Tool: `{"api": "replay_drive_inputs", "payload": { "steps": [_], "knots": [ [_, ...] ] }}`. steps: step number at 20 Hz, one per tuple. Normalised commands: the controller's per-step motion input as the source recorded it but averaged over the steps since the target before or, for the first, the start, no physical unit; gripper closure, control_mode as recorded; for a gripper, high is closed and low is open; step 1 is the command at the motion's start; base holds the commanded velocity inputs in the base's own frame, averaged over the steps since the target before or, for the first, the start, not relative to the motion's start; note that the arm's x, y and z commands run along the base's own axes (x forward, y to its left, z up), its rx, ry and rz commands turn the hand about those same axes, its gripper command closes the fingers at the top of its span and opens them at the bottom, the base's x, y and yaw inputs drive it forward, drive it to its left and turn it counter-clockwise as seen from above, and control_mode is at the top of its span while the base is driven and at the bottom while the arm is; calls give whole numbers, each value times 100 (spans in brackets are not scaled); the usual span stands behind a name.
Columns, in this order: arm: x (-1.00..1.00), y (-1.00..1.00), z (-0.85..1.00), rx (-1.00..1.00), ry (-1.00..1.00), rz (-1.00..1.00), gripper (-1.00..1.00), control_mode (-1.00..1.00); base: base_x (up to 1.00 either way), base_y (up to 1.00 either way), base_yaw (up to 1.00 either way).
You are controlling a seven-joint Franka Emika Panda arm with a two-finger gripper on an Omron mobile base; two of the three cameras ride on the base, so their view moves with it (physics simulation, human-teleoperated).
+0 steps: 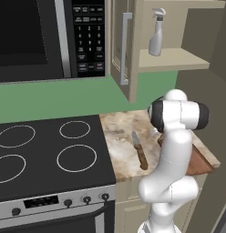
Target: Move the cutting board and knife to the sink. Then move spray from the cabinet to the counter.
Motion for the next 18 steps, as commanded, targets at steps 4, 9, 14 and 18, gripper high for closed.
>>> {"api": "replay_drive_inputs", "payload": {
  "steps": [4, 9, 14, 18],
  "knots": [
    [-57, -15, -33, 0, 0, 0, -100, -100, 0, 0, 0],
    [-52, -10, -32, 0, 0, 0, -100, -100, 0, 0, 0],
    [-19, -1, -24, -7, 0, 0, -100, -100, 0, 0, 0],
    [15, 5, 3, 1, 7, -1, -100, -100, 0, 0, 0]
  ]
}}
